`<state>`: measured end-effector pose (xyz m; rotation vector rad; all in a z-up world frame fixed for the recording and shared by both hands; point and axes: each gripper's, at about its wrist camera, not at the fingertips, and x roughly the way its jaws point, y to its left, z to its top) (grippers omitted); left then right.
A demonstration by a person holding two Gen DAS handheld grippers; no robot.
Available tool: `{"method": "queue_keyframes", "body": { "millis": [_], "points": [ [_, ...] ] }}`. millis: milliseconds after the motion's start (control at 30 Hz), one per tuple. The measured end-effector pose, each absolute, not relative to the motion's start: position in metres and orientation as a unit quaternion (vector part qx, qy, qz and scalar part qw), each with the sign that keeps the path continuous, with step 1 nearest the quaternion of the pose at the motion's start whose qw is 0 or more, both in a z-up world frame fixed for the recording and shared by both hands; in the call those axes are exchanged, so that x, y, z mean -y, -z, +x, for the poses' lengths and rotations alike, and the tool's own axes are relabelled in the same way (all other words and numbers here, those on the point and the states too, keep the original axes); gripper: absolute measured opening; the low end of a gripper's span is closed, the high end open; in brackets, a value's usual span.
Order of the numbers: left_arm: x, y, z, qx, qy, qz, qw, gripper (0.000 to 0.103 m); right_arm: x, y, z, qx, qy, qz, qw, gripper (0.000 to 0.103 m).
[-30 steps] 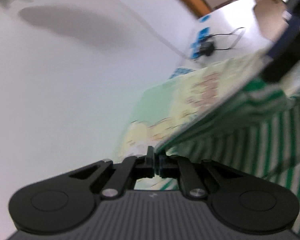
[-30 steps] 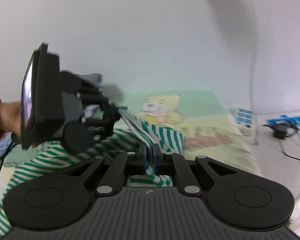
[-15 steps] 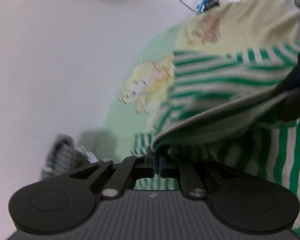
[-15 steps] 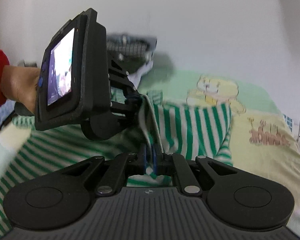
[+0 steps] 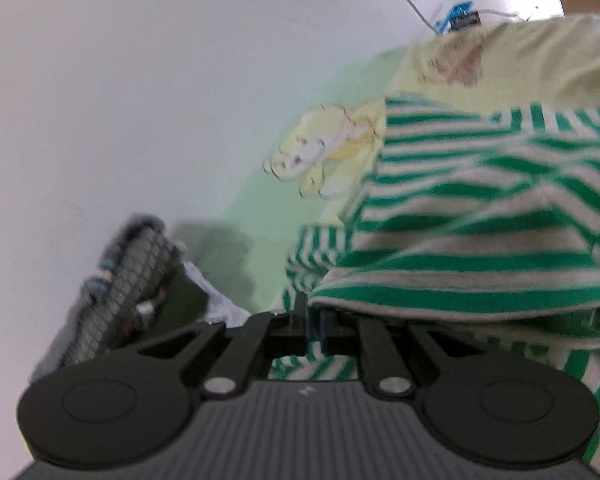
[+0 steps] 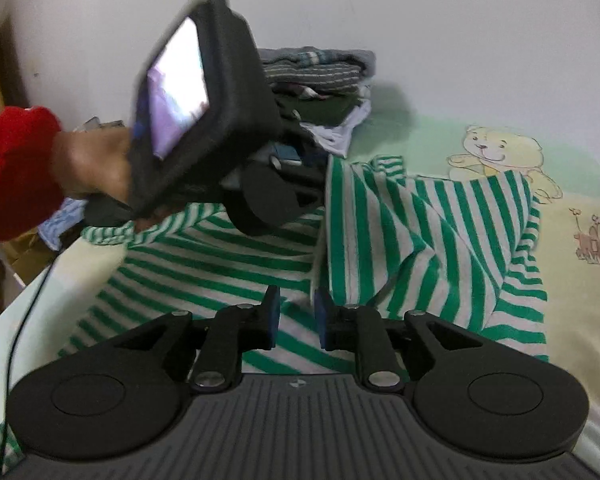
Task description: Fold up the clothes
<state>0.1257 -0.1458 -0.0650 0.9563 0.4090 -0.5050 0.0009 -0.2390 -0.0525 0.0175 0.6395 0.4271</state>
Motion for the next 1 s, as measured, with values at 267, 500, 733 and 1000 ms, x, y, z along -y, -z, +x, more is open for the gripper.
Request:
{"method": "queue_keyframes", "body": {
  "millis": [267,500,733,1000],
  "points": [
    [0.12,0.079,0.133,-0.252,0.238,0.417,0.84,0.015,0.273,0.039,-0.006,-0.289,-0.15,0.004,0.946,0.04],
    [0.074,0.044,0.15,-0.354,0.263,0.227,0.868,0.035,0.26,0.049,0.009,-0.316,-0.142,0.027,0.938,0.039],
    [0.081,0.042,0.167,-0.439,0.322,0.03,0.838,0.036,0.24,0.053,0.017,-0.323,-0.13,0.011,0.937,0.009],
    [0.075,0.054,0.191,-0.494,0.315,-0.092,0.805,0.036,0.223,0.054,0.016,-0.317,-0.128,-0.028,0.939,0.008]
  ]
}}
